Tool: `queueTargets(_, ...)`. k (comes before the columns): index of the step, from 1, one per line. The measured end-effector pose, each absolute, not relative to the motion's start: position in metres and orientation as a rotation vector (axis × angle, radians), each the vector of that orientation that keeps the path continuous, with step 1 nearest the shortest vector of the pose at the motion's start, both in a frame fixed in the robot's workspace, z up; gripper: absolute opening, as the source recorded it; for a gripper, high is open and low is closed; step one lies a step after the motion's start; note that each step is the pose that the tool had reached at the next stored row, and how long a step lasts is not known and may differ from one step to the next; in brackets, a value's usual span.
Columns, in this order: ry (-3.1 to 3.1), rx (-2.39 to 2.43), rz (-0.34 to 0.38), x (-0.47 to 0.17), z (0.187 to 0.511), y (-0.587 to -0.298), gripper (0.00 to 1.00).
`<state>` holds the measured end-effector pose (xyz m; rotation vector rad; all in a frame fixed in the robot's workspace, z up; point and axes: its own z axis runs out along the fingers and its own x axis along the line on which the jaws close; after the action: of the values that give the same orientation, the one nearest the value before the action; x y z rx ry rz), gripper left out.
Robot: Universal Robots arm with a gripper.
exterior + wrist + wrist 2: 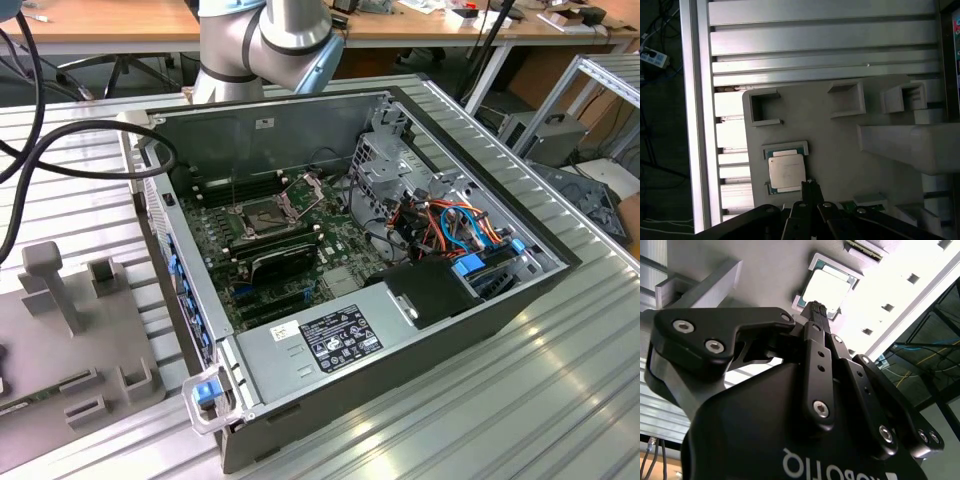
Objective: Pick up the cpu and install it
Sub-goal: 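Pick up the cpu and move it towards the insertion slot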
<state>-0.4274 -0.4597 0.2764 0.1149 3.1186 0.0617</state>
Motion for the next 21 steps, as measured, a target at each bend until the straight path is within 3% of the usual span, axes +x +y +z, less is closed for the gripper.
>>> queueTargets(9,3.119,0.115,0.062,-0.4273,0.2765,-0.4597,0.11)
queueTargets(14,3.119,0.115,0.062,-0.4273,0.2765,-0.4597,0.42)
queueTargets(17,3.119,0.115,0.062,-0.4273,0.2765,-0.4597,0.48)
queueTargets(19,3.119,0.115,0.062,-0.4273,0.2765,-0.4597,0.66)
queueTargets(21,3.119,0.115,0.062,-0.4272,0.2765,-0.4597,0.66)
